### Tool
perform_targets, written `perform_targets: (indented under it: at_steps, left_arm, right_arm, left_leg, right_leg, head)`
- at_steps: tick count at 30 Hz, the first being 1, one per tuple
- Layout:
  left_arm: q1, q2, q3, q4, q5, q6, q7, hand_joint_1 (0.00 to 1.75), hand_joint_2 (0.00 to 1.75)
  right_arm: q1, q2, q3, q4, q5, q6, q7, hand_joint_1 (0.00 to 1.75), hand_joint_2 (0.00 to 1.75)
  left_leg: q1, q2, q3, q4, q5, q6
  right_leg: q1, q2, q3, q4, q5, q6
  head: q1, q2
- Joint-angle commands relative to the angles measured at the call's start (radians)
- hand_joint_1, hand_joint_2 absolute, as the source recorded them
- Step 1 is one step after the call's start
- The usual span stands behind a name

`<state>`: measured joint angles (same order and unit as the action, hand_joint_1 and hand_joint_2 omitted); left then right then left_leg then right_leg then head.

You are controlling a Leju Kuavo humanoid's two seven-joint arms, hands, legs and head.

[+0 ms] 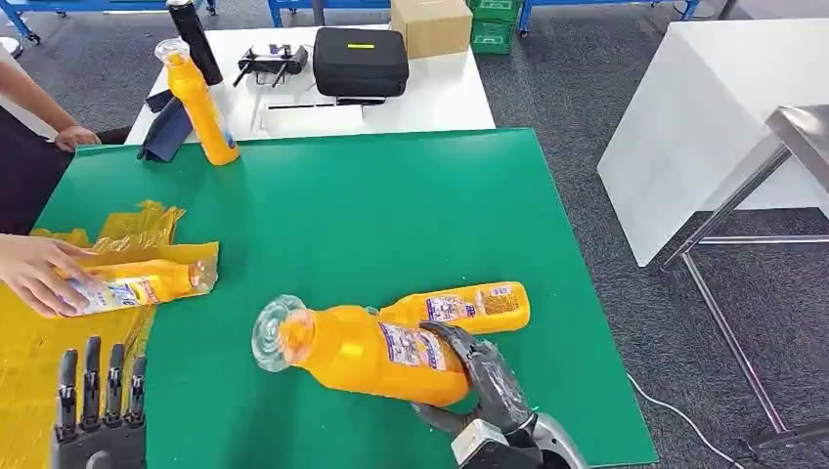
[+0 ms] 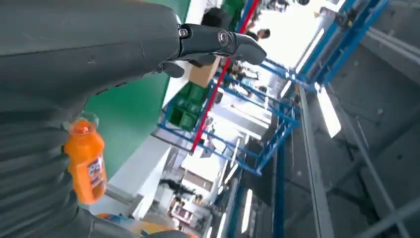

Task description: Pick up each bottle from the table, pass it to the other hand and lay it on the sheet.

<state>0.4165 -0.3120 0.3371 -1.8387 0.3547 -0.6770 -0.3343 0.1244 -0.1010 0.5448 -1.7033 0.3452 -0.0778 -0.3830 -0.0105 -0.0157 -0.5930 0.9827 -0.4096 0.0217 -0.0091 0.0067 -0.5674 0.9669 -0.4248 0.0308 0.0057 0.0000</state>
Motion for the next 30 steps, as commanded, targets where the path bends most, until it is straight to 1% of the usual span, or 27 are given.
perform_targets:
  at_steps: [1,4,7,12,15,18,21,25,30]
  left_arm:
    - [-0.010,0.117,-0.294,0.046,-0.091,0.160,-0.085,0.00,1.75]
    - [-0.009,0.121,-0.299,0.043,-0.089,0.166,-0.088,0.00,1.75]
    - [-0.007,0.127,-0.303,0.041,-0.084,0.170,-0.090,0.00,1.75]
    - [-0.007,0.127,-0.303,0.041,-0.084,0.170,-0.090,0.00,1.75]
    - [-0.029,0.158,-0.373,0.048,-0.186,0.249,-0.131,0.00,1.75]
    - [-0.067,0.197,-0.460,0.070,-0.214,0.311,-0.153,0.00,1.75]
    - [-0.078,0.235,-0.515,0.066,-0.222,0.347,-0.173,0.00,1.75]
    - [-0.088,0.271,-0.563,0.055,-0.278,0.392,-0.213,0.00,1.75]
    - [-0.108,0.291,-0.590,0.059,-0.354,0.438,-0.240,0.00,1.75]
  right_arm:
    - [-0.118,0.101,0.092,0.099,-0.033,0.020,0.018,1.75,1.75]
    - [-0.118,0.098,0.091,0.098,-0.035,0.019,0.019,1.75,1.75]
    - [-0.116,0.094,0.091,0.094,-0.036,0.018,0.019,1.75,1.75]
    - [-0.116,0.094,0.091,0.094,-0.036,0.018,0.019,1.75,1.75]
    - [-0.179,0.122,0.137,0.160,-0.046,0.046,0.055,1.75,1.75]
    - [-0.258,0.165,0.195,0.270,-0.045,0.060,0.097,1.75,1.75]
    - [-0.298,0.183,0.239,0.344,-0.039,0.066,0.123,1.75,1.75]
    - [-0.328,0.203,0.279,0.413,-0.033,0.067,0.142,1.75,1.75]
    - [-0.385,0.220,0.350,0.476,-0.002,0.098,0.184,1.75,1.75]
  left_leg:
    - [0.002,0.003,0.001,0.001,-0.001,-0.004]
    - [0.001,0.001,0.002,-0.001,0.000,-0.002]
    - [0.001,0.002,0.003,0.000,-0.001,-0.002]
    - [0.000,0.001,0.000,-0.001,0.000,-0.001]
    - [0.000,0.003,0.001,0.000,-0.001,-0.002]
    - [0.000,0.002,0.000,-0.001,0.001,-0.002]
    - [0.000,0.003,0.001,-0.001,0.001,-0.002]
    - [0.001,0.003,0.001,-0.001,0.001,-0.002]
    - [0.001,0.003,0.002,0.000,0.000,-0.003]
  right_leg:
    - [0.002,0.000,0.001,0.000,0.000,-0.002]
    - [0.001,0.000,0.002,-0.001,0.000,-0.001]
    - [0.001,0.000,0.003,-0.001,-0.001,-0.001]
    - [-0.001,0.000,0.000,0.000,0.000,-0.001]
    - [0.000,0.000,0.001,0.000,0.000,-0.001]
    - [0.000,0.001,-0.001,0.000,0.001,-0.001]
    - [0.000,0.001,0.000,-0.001,0.001,-0.001]
    - [0.000,0.001,0.001,-0.001,0.000,-0.001]
    - [0.000,0.001,0.001,0.000,-0.001,-0.001]
  head:
    - [0.000,0.000]
    - [0.000,0.000]
    - [0.000,0.000]
    - [0.000,0.000]
    - [0.001,0.000]
    - [0.000,0.000]
    - [0.000,0.000]
    - [0.000,0.000]
    - [0.001,0.000]
